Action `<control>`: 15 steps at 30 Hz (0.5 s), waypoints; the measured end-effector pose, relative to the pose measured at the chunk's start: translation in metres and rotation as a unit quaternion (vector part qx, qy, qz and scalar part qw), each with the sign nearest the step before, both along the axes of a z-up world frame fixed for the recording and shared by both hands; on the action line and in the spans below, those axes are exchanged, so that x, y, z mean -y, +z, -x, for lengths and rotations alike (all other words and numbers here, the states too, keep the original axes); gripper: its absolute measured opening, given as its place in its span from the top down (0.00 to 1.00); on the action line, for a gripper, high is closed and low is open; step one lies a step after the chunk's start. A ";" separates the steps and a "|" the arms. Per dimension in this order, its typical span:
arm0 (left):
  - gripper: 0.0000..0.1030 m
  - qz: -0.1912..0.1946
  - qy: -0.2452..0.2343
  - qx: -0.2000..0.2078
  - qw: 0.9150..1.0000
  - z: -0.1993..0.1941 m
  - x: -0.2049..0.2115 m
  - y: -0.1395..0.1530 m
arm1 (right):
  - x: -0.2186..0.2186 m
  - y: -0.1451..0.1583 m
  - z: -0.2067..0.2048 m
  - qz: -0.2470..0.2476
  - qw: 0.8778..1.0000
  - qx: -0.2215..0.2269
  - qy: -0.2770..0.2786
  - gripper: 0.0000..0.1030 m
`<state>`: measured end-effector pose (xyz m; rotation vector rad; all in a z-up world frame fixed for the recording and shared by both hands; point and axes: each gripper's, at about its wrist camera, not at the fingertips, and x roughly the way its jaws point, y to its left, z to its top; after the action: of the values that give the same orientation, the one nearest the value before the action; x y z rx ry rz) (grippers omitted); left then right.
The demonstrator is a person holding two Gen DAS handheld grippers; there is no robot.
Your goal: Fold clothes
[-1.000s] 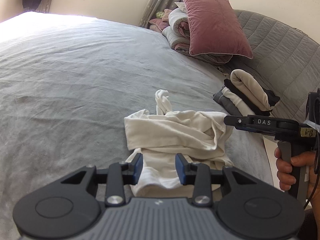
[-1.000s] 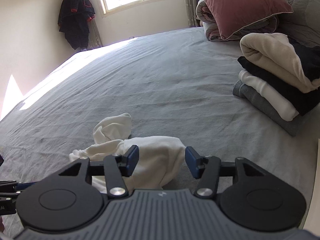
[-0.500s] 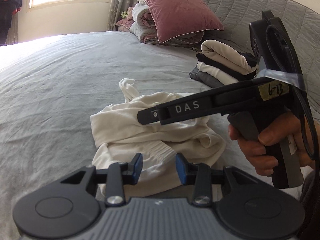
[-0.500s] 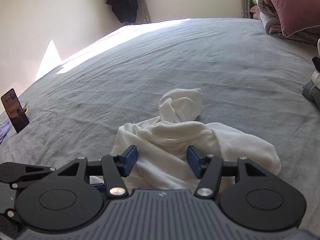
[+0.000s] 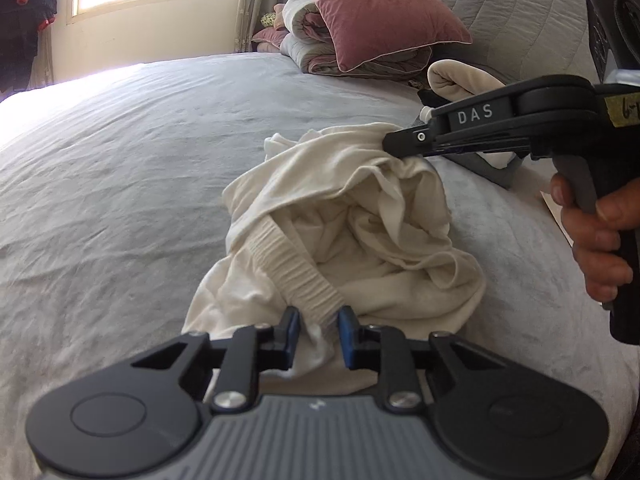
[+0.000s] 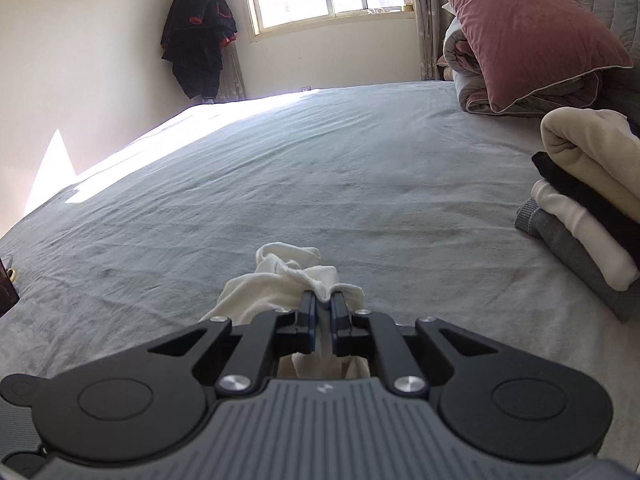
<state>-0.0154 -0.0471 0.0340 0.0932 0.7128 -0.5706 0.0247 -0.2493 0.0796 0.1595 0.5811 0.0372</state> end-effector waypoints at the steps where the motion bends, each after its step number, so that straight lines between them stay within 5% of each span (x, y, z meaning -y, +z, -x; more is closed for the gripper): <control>1: 0.83 0.000 0.005 0.002 1.000 0.001 -0.003 0.001 | 0.007 0.001 0.001 0.006 1.000 -0.003 -0.015 0.92; 7: 0.88 0.012 0.032 0.009 0.999 0.001 -0.025 0.006 | 0.041 -0.005 0.009 0.033 0.995 -0.038 -0.083 0.92; 15: 0.56 0.019 -0.008 0.009 1.000 0.006 -0.013 0.009 | 0.069 -0.018 0.016 0.049 0.986 -0.089 -0.133 0.92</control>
<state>-0.0211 -0.0339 0.0429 0.0693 0.6835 -0.5985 0.0091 -0.3186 0.0612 0.1435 0.7346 -0.2662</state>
